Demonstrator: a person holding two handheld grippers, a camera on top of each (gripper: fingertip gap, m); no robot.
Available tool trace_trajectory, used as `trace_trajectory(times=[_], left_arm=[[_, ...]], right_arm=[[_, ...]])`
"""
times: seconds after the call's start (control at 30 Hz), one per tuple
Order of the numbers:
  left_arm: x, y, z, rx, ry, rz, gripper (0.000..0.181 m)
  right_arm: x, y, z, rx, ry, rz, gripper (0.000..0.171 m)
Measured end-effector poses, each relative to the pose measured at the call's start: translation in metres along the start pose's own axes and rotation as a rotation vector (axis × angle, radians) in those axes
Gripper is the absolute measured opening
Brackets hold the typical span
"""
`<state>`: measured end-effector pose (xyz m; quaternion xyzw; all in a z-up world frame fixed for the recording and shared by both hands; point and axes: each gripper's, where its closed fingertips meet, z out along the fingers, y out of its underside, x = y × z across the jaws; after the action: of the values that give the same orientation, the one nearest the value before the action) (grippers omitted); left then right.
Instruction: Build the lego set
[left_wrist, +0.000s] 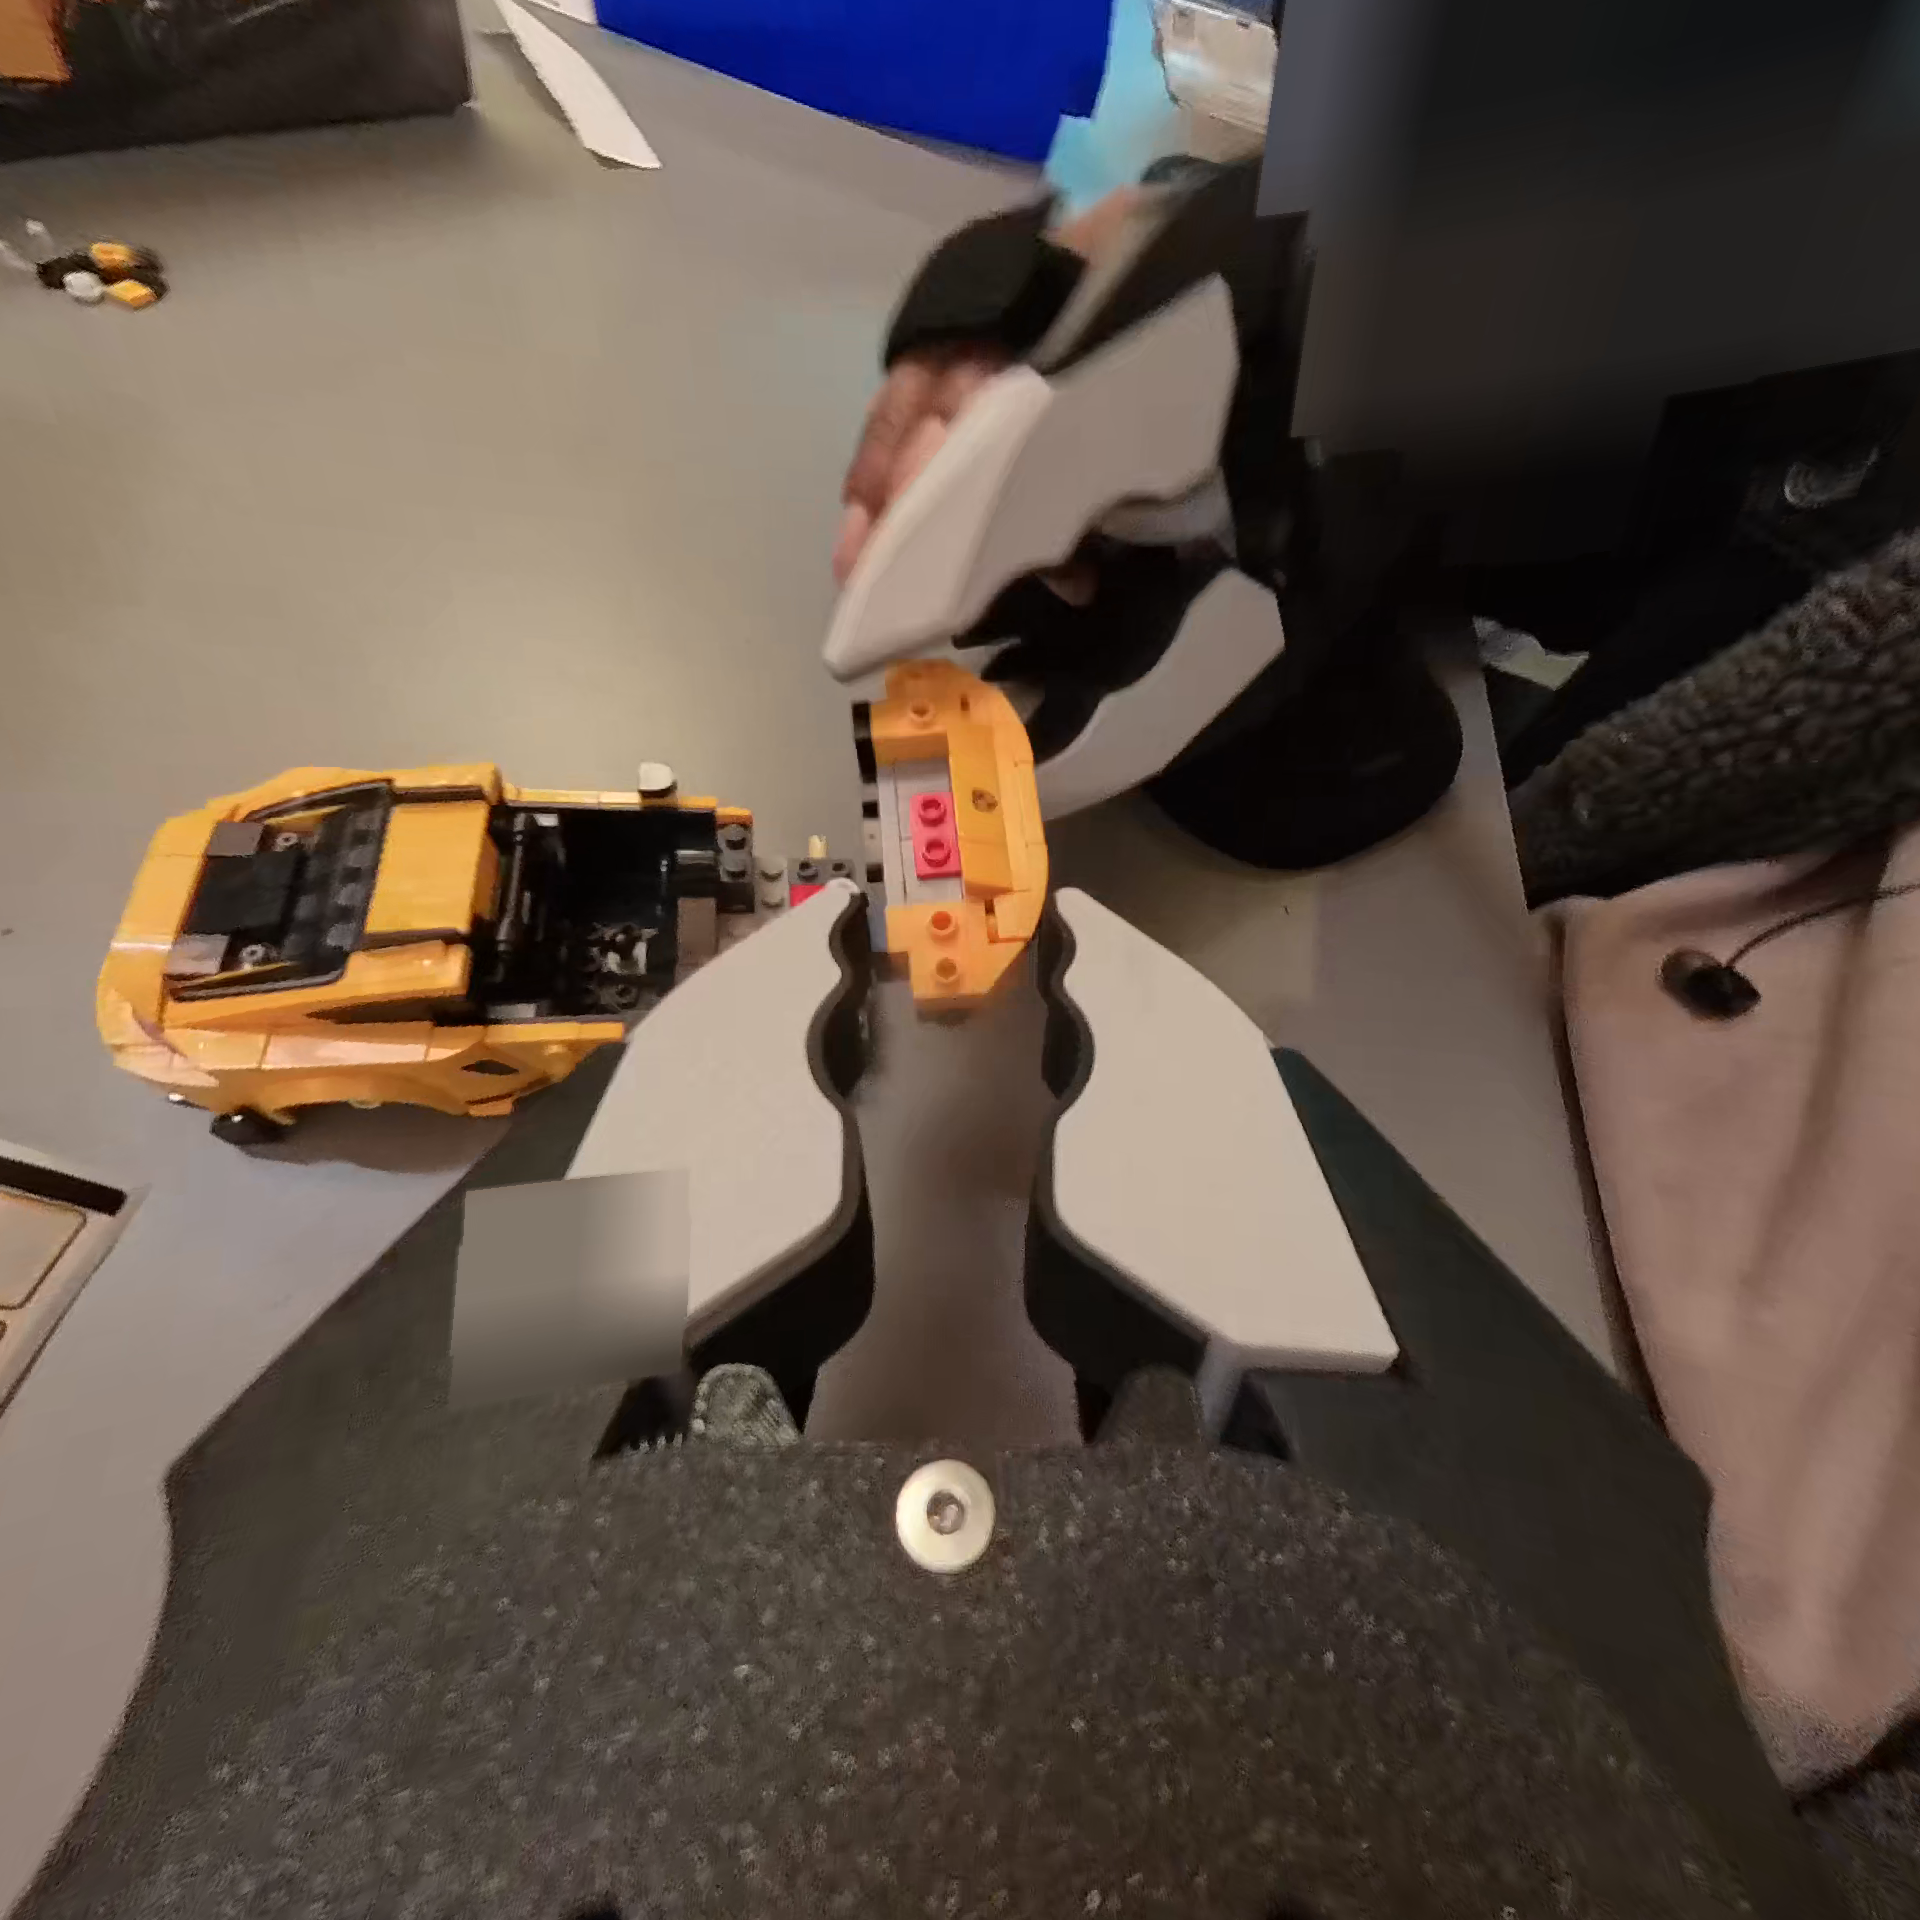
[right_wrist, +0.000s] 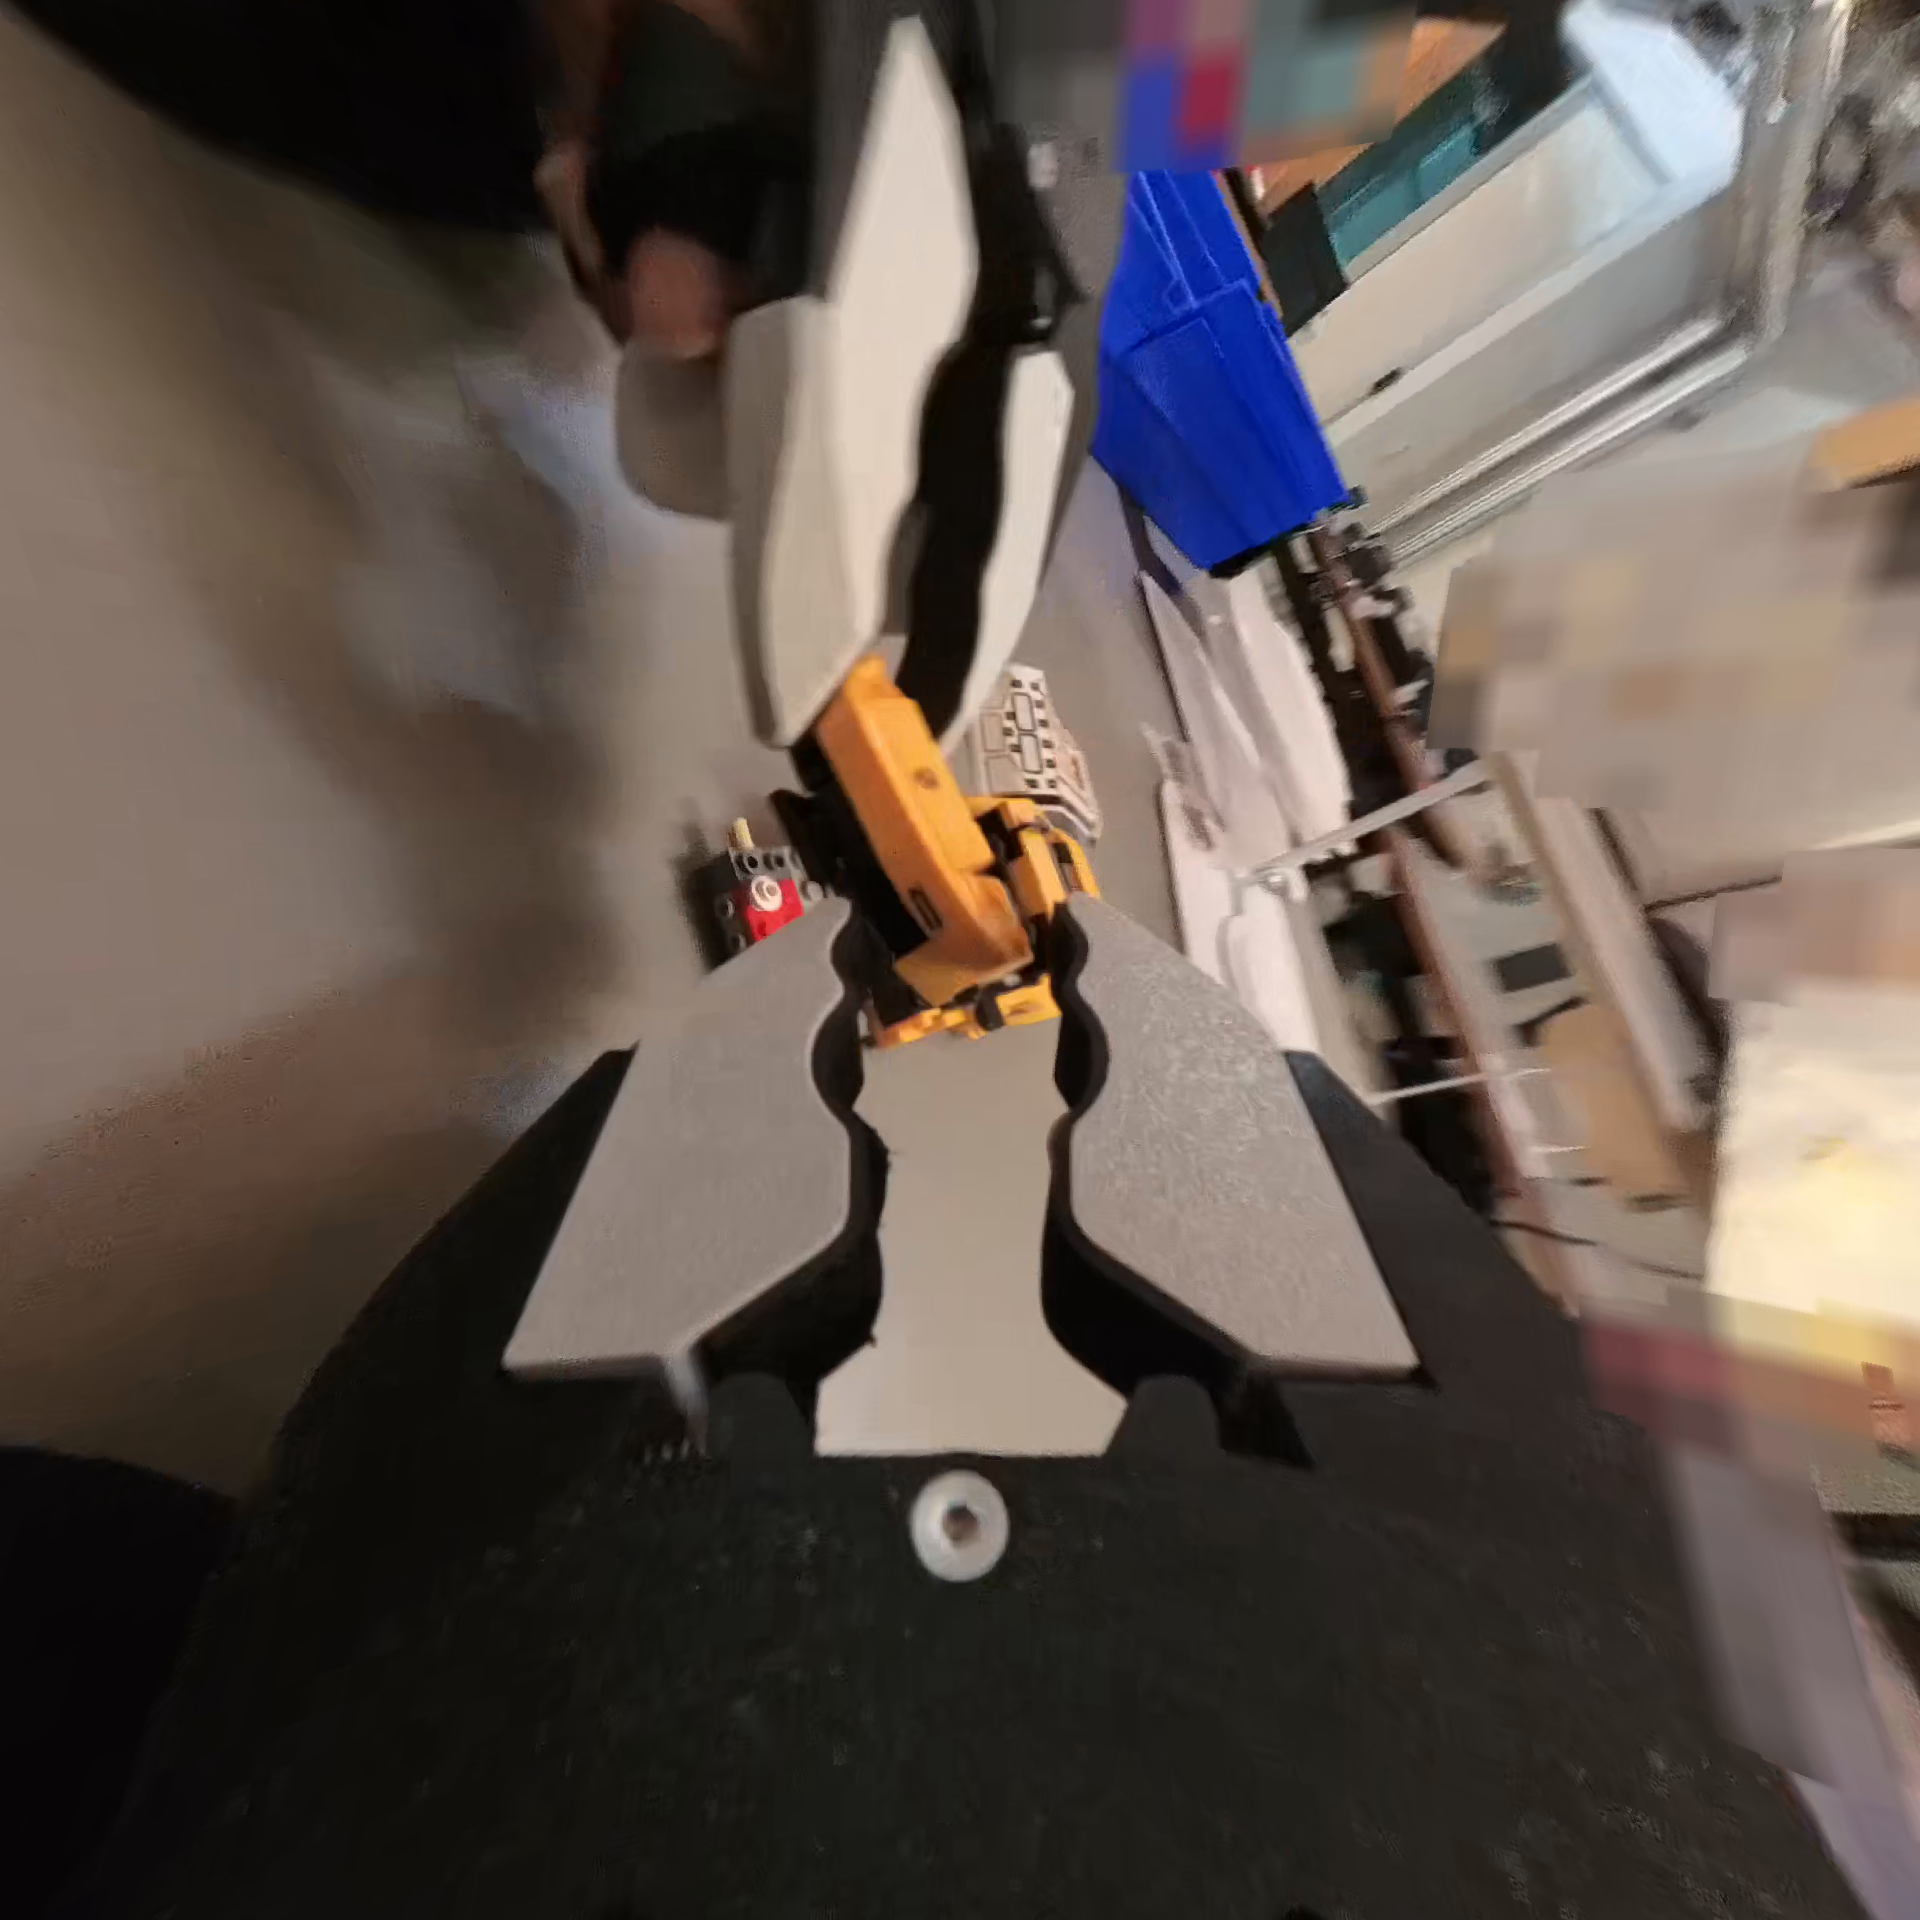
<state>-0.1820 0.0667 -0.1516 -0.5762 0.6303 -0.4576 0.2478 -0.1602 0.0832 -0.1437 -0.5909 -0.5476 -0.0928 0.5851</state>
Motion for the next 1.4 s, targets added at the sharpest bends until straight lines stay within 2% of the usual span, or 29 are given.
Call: trace_trajectory(times=[0.1, 0.2, 0.37, 0.57, 0.77, 0.9, 1.03, 1.17, 1.4], left_arm=[[0.007, 0.009, 0.000, -0.019, 0.036, 0.070, 0.031], [0.010, 0.020, 0.003, -0.050, 0.047, 0.103, 0.031], [0.023, 0.048, 0.015, -0.197, 0.101, 0.265, 0.030], [0.018, 0.059, 0.015, -0.306, 0.093, 0.341, 0.031], [0.016, 0.045, 0.001, -0.266, 0.095, 0.317, 0.043], [0.004, 0.023, -0.022, -0.201, 0.035, 0.283, 0.041], [-0.012, 0.011, -0.042, -0.158, -0.032, 0.254, 0.036], [-0.025, 0.013, -0.047, -0.157, -0.050, 0.226, 0.034], [-0.032, 0.004, -0.034, -0.141, -0.029, 0.239, 0.032]], right_arm=[[0.012, -0.004, -0.007, 0.080, -0.049, 0.205, 0.038], [0.027, -0.004, -0.017, 0.151, -0.064, 0.354, 0.035], [0.068, 0.028, -0.023, 0.088, 0.093, 0.478, 0.027], [0.132, 0.080, -0.015, -0.141, 0.260, 0.323, 0.027], [0.226, 0.138, 0.012, -0.295, 0.381, 0.066, 0.028], [0.265, 0.168, 0.031, -0.323, 0.389, -0.050, 0.028], [0.276, 0.176, 0.042, -0.311, 0.378, -0.122, 0.026], [0.274, 0.185, 0.049, -0.334, 0.354, -0.164, 0.025], [0.277, 0.184, 0.044, -0.315, 0.376, -0.167, 0.003]])
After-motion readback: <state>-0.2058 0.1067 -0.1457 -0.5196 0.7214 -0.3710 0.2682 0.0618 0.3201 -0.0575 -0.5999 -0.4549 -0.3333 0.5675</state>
